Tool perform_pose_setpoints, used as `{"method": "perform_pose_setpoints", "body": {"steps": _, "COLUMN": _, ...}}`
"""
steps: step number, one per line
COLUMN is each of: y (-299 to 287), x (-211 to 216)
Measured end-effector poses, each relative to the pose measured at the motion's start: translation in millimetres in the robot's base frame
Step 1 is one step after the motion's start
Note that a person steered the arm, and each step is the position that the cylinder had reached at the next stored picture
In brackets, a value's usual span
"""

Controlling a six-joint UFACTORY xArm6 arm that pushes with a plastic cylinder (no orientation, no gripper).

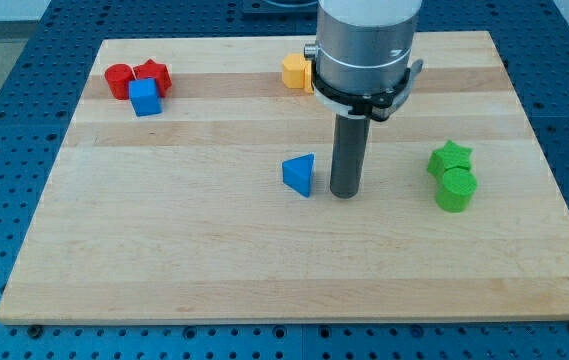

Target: Place the blue triangle diagonal to the blue cube

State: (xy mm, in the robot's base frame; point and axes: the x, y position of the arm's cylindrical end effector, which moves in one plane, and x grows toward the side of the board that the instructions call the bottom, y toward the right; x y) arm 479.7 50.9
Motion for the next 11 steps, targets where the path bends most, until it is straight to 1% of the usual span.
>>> {"method": "perform_pose_setpoints", "body": {"steps": 1, "y": -35.8, "x": -21.4}}
{"method": "perform_pose_setpoints", "body": {"steps": 5, "y": -91.3, "x": -21.4}}
{"method": "perform_pose_setpoints", "body": {"steps": 6, "y": -110.2, "x": -28.3}}
{"method": "perform_pose_setpoints", "body": {"steps": 7, "y": -154.7, "x": -64.7}}
{"method": "perform_pose_setpoints", "body": {"steps": 8, "y": -187.2, "x": -86.0}}
{"method": "perform_pose_setpoints", "body": {"steps": 9, "y": -186.7, "x": -86.7}}
{"method": "perform_pose_setpoints", "body": {"steps": 10, "y": -90.9, "x": -59.6}}
{"method": "perform_pose_setpoints", "body": {"steps": 11, "y": -30.7, "x": -12.8}}
